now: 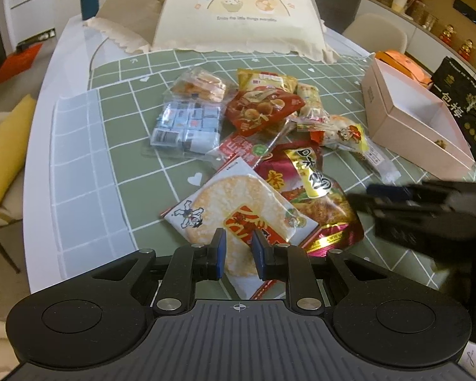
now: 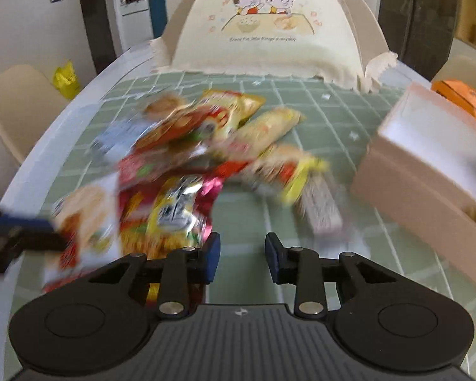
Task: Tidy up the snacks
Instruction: 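Grasp the biscuit packet with the right tool while the left tool reaches the rice-cracker bag, then lift the rice-cracker bag with the left tool while the right tool holds the biscuit packet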
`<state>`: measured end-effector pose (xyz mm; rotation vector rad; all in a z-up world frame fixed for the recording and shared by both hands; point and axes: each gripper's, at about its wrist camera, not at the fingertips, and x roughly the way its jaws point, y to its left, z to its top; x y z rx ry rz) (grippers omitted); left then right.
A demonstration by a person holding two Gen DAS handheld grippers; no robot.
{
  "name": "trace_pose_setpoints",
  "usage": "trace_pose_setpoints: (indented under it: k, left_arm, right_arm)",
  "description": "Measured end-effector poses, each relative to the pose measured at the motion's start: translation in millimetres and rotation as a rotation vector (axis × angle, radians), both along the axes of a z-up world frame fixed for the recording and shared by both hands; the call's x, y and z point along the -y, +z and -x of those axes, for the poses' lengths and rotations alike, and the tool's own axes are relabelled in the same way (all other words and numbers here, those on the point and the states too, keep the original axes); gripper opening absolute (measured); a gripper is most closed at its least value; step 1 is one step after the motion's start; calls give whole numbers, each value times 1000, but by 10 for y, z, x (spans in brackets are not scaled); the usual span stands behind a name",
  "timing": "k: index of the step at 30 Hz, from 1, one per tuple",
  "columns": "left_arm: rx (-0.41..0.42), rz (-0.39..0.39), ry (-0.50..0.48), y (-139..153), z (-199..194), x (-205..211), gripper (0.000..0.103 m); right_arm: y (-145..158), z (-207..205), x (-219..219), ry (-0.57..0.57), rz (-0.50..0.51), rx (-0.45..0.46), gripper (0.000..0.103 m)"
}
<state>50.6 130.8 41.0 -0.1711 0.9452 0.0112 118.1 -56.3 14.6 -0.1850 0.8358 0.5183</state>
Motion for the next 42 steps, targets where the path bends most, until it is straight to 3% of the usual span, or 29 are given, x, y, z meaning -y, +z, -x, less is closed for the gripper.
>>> trace_pose_setpoints:
  k: [3, 5, 6, 7, 12, 14, 15, 16, 18, 21, 25, 28, 30, 33, 34, 36, 39, 42]
  left_arm:
    - [-1, 2, -5, -1, -8, 6, 22]
    - [-1, 6, -4, -4, -15, 5, 22]
    - [-1, 8, -4, -6, -19, 6, 22]
    - [-1, 10, -3, -9, -22, 4, 22]
    - [10, 56, -2, 43, -3, -40, 22]
    - [32, 68, -2, 114, 33, -46, 22]
    - [46, 73, -9, 153, 54, -39, 22]
    - [57, 84, -20, 187, 69, -27, 22]
    - [54, 111, -55, 223, 58, 24, 22]
    - [56, 117, -62, 244, 5, 71, 22]
    - [64, 114, 110, 185, -19, -176, 22]
    - [68, 186, 240, 37, -72, -500, 22]
    - [63, 227, 272, -79, -137, -601, 22]
    - [40, 233, 206, -163, -192, -448, 22]
    - [50, 224, 158, -149, -177, -335, 22]
    - [54, 232, 32, -142, -186, -71, 22]
    - [45, 249, -115, -170, -176, 270, 23]
    - [46, 213, -117, -114, -74, 413, 23]
  right_arm:
    - [42, 94, 141, -36, -15, 14, 34]
    - [60, 42, 244, -105, -3, 59, 54]
    - [62, -13, 285, -142, 9, 80, 73]
    - [53, -91, 321, -180, 19, 97, 80]
    - [-112, -530, 348, -238, 20, 58, 78]
    - [-120, -569, 372, -258, -17, 57, 59]
    - [-102, -547, 341, -251, -11, 67, 44]
    - [-81, -506, 308, -218, -11, 59, 38]
    - [-54, -370, 275, -170, -32, 30, 37]
    - [-55, -29, 303, -113, -38, 8, 37]
    - [-37, 391, 498, -98, -36, 2, 37]
    - [-39, 575, 716, -139, -36, 15, 38]
    - [-44, 632, 873, -175, -53, 14, 40]
    - [-39, 649, 1024, -209, -75, 3, 47]
    - [-34, 652, 1060, -209, -75, 2, 59]
    - [-52, 660, 1092, -219, -57, 10, 70]
    - [-105, 686, 1109, -225, -26, 21, 73]
    - [-125, 722, 1071, -209, 14, 39, 77]
